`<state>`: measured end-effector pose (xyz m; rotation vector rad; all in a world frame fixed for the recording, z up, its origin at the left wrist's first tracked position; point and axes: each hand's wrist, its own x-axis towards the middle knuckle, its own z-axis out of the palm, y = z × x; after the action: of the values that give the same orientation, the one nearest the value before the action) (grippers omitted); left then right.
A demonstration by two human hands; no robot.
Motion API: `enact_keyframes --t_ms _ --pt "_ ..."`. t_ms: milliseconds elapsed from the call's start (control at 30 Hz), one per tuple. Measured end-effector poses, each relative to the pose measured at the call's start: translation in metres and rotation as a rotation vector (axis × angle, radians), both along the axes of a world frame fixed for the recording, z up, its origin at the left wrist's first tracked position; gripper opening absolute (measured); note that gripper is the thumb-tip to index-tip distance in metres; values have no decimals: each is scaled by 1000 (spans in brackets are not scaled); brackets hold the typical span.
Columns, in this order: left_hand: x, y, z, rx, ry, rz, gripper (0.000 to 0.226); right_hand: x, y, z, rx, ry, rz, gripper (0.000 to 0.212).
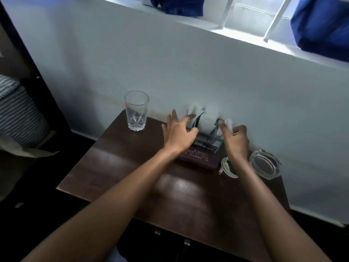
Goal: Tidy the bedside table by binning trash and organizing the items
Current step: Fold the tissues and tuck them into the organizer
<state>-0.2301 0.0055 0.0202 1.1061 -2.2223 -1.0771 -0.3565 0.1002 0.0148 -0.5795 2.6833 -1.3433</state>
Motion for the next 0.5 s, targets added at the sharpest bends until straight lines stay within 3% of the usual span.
enact_keyframes --t_ms 167,333,500 --pt "-27 -3 -13 -93 -197 -194 56 -5 -8 -12 68 165 25 25" --pt "-33 -3 -16 -151 -188 -101 60 -13 -12 -9 62 325 -2 24" --pt "-31 -2 -15 -106 -144 -78 65 -21 -10 -7 123 282 75 33"
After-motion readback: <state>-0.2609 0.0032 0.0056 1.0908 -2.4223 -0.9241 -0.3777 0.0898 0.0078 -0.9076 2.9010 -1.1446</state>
